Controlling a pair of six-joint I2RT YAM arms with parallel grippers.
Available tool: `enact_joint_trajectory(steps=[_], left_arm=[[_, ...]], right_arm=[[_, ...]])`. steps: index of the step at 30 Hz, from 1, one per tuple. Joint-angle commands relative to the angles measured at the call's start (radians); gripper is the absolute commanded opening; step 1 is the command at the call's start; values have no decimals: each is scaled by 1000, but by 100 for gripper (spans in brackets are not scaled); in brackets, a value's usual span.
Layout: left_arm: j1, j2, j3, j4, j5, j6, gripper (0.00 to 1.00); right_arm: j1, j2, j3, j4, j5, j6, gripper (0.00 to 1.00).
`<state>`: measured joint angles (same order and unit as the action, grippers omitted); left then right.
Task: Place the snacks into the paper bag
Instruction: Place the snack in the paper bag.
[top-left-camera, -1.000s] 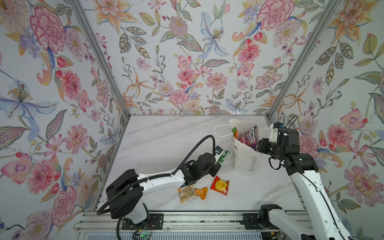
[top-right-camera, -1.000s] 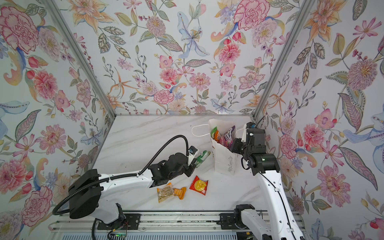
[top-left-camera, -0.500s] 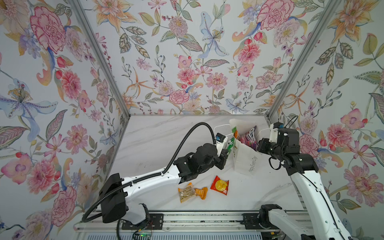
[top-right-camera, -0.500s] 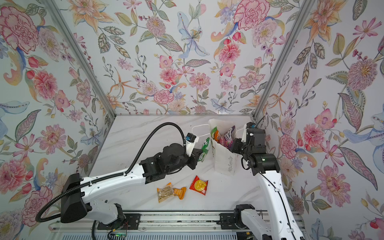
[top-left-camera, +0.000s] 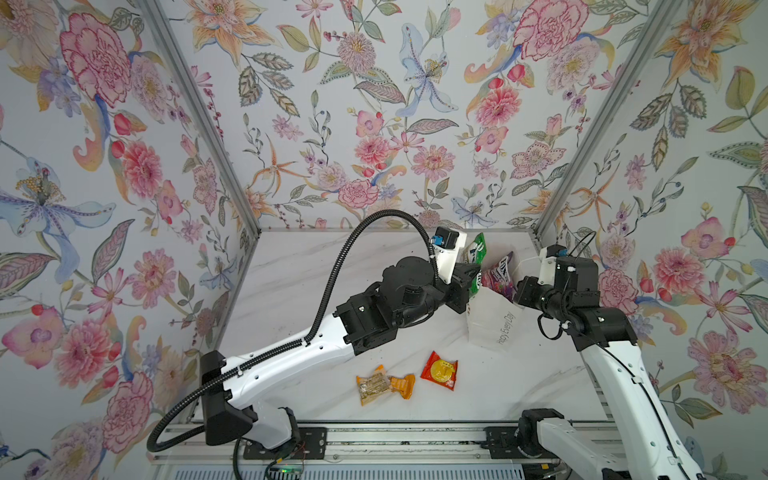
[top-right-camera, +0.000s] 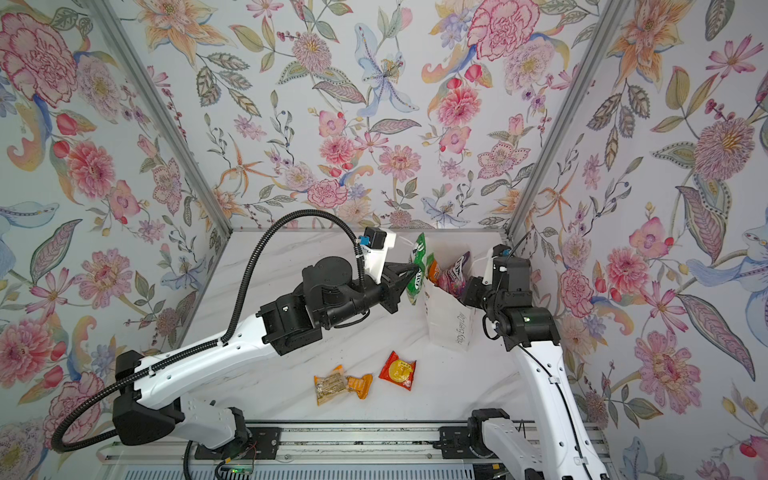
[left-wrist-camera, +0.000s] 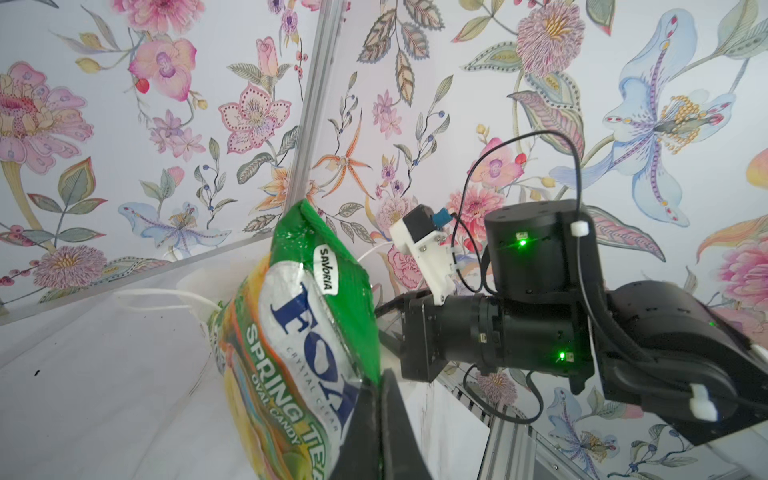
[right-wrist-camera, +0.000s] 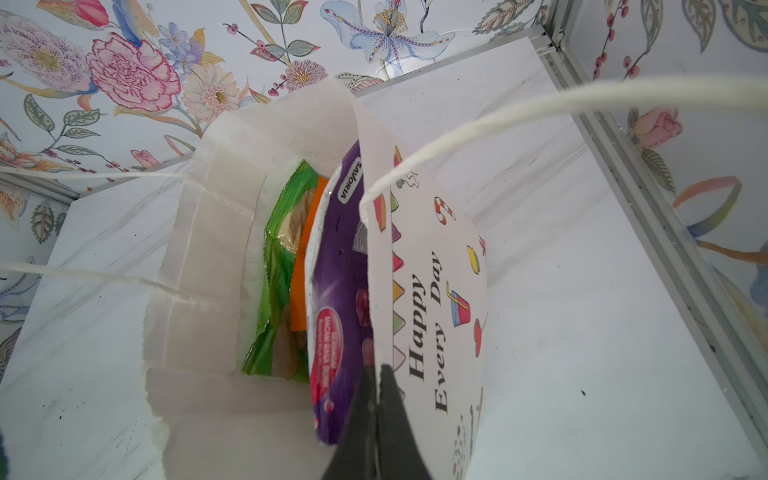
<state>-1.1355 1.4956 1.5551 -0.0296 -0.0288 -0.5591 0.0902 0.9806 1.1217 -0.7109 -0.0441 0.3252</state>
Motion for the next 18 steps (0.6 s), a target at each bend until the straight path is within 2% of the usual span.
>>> enact_joint_trajectory(steps=[1, 18], left_arm=[[-5, 43, 75, 59, 36, -17, 0], [7, 319, 393, 90, 159, -86, 0]], right_arm=[[3, -19, 25, -11, -15, -5, 0], [8, -39, 8, -12, -28, 2, 0]])
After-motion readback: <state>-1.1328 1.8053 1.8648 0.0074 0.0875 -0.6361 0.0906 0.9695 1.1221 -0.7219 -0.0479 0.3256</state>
